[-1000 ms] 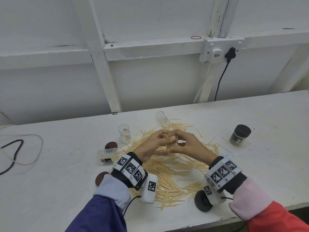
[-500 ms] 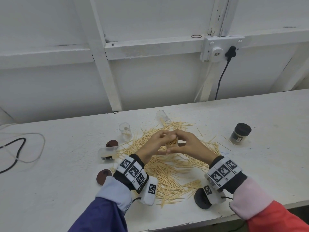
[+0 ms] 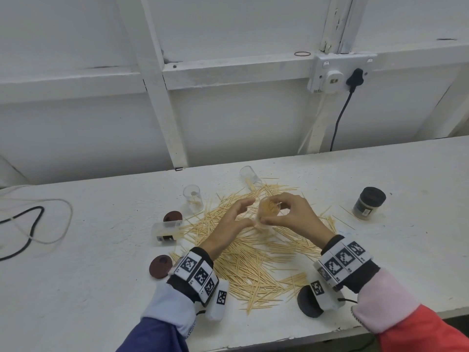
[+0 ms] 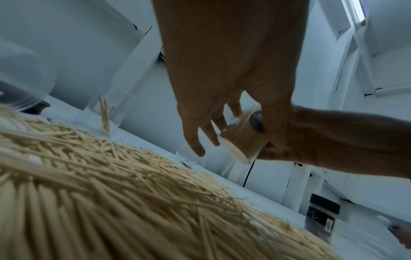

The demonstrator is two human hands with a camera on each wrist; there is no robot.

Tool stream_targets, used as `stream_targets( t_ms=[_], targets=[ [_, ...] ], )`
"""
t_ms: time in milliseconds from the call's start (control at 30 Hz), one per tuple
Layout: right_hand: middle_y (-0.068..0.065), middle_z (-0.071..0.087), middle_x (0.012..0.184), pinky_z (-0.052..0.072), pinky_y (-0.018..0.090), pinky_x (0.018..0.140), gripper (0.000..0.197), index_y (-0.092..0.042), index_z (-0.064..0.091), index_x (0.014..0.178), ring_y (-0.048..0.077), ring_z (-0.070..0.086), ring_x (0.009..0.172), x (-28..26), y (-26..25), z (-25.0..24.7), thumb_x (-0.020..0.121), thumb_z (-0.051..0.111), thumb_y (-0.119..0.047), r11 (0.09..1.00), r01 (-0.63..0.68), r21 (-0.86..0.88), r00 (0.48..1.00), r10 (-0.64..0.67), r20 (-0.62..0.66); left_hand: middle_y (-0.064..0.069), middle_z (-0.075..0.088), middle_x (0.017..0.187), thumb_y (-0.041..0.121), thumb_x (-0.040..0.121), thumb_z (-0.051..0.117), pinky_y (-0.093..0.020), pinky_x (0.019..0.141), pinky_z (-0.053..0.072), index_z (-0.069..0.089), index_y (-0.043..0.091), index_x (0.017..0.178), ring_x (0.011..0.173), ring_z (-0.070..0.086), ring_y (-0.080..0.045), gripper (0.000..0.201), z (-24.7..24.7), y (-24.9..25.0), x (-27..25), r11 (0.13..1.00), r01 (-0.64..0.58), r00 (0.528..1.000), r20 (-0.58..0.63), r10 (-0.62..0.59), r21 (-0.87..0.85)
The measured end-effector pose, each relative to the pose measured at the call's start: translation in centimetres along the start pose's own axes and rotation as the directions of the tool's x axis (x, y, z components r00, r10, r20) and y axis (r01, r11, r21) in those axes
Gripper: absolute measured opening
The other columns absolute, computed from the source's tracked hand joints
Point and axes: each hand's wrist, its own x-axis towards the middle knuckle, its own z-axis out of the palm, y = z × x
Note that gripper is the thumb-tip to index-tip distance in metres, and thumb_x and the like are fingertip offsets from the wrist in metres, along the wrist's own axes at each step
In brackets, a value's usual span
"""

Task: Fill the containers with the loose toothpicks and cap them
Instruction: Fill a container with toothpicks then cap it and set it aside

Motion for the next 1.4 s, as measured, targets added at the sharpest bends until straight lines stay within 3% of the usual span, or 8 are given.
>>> stream_targets(
  t_ms=[300, 400, 467, 600, 867, 967, 1167, 1400],
  targets=[
    [-0.012, 0.067, 0.112, 0.05, 0.017, 0.087, 0.056, -0.021, 0.063, 0.124, -0.003, 0.062, 0.103, 0.1, -1.2, 0.9, 0.074, 0.081, -0.036, 0.999, 0.036, -0.006, 0.974, -0.033, 0.224, 0.016, 0.058, 0.127, 0.017, 0.078, 0.081, -0.015, 0.093, 0.045, 0.054, 0.024, 0.132, 0.113, 0.055, 0.005, 0.061, 0.8, -1.2, 0.0, 0.979, -0.181, 0.972, -0.136, 0.193, 0.095],
    [-0.002, 0.069, 0.109, 0.058, 0.027, 0.079, 0.033, -0.016, 0.064, 0.119, 0.009, 0.066, 0.1, 0.3, -1.0, 0.0, 0.089, 0.067, -0.029, 0.996, -0.061, 0.07, 0.97, 0.043, 0.238, 0.009, 0.064, 0.118, -0.003, 0.075, 0.077, -0.008, 0.081, 0.044, 0.06, 0.019, 0.122, 0.103, 0.058, 0.01, 0.054, 0.6, -1.3, 0.2, 0.979, -0.183, 0.955, -0.22, 0.198, 0.087],
    [-0.001, 0.068, 0.099, 0.058, 0.024, 0.067, 0.017, -0.014, 0.068, 0.107, 0.016, 0.067, 0.086, 0.3, -0.5, -0.6, 0.092, 0.065, -0.021, 0.988, -0.063, -0.144, 0.965, 0.097, 0.246, 0.005, 0.065, 0.116, -0.01, 0.073, 0.074, -0.005, 0.079, 0.043, 0.062, 0.022, 0.114, 0.099, 0.057, 0.013, 0.053, 0.4, -1.5, 0.4, 0.977, -0.179, 0.943, -0.264, 0.204, 0.116],
    [-0.001, 0.067, 0.095, 0.047, 0.016, 0.062, 0.011, -0.015, 0.07, 0.096, 0.013, 0.062, 0.08, -0.4, 0.3, 0.4, 0.086, 0.066, -0.015, 0.69, 0.133, -0.712, 0.883, 0.244, 0.401, 0.009, 0.062, 0.116, -0.013, 0.072, 0.07, -0.005, 0.082, 0.042, 0.059, 0.039, 0.104, 0.106, 0.054, 0.007, 0.062, 0.1, -2.3, 0.7, 0.947, -0.22, 0.923, -0.266, 0.28, 0.234],
    [0.001, 0.052, 0.079, 0.035, 0.026, 0.057, 0.015, -0.012, 0.058, 0.078, 0.025, 0.054, 0.073, -0.9, 0.2, 2.3, 0.087, 0.047, -0.007, 0.39, 0.321, -0.863, 0.891, 0.186, 0.415, 0.011, 0.061, 0.117, -0.008, 0.069, 0.065, -0.032, 0.098, 0.041, 0.062, 0.024, 0.117, 0.115, 0.05, -0.01, 0.058, 0.5, -2.5, 1.1, 0.687, -0.385, 0.801, -0.147, 0.58, 0.616],
    [0.008, 0.063, 0.102, 0.042, 0.028, 0.069, 0.021, -0.01, 0.067, 0.101, 0.026, 0.063, 0.086, -1.1, 0.2, 2.1, 0.091, 0.049, -0.01, 0.41, 0.296, -0.863, 0.898, 0.188, 0.398, 0.01, 0.061, 0.115, -0.009, 0.067, 0.067, -0.031, 0.097, 0.039, 0.061, 0.023, 0.118, 0.113, 0.05, -0.012, 0.06, 0.4, -2.3, 0.9, 0.629, -0.369, 0.767, -0.158, 0.621, 0.684],
    [0.008, 0.064, 0.104, 0.043, 0.028, 0.069, 0.02, -0.01, 0.068, 0.1, 0.024, 0.06, 0.08, -1.0, -0.2, 2.2, 0.089, 0.051, -0.009, 0.439, 0.288, -0.851, 0.893, 0.197, 0.404, 0.012, 0.06, 0.113, 0.0, 0.069, 0.072, -0.029, 0.093, 0.036, 0.061, 0.024, 0.118, 0.111, 0.049, -0.011, 0.055, -0.5, -1.8, 0.8, 0.525, -0.33, 0.775, -0.092, 0.626, 0.784],
    [0.004, 0.067, 0.091, 0.047, 0.03, 0.068, 0.017, -0.01, 0.068, 0.089, 0.023, 0.063, 0.081, -1.0, -0.5, 2.1, 0.082, 0.053, -0.009, 0.489, 0.261, -0.832, 0.903, 0.181, 0.39, 0.016, 0.049, 0.105, 0.035, 0.063, 0.087, -0.024, 0.08, 0.033, 0.062, 0.024, 0.111, 0.094, 0.036, -0.003, 0.055, -0.1, -2.9, 1.1, 0.671, -0.25, 0.846, -0.179, 0.502, 0.698]
  ],
)
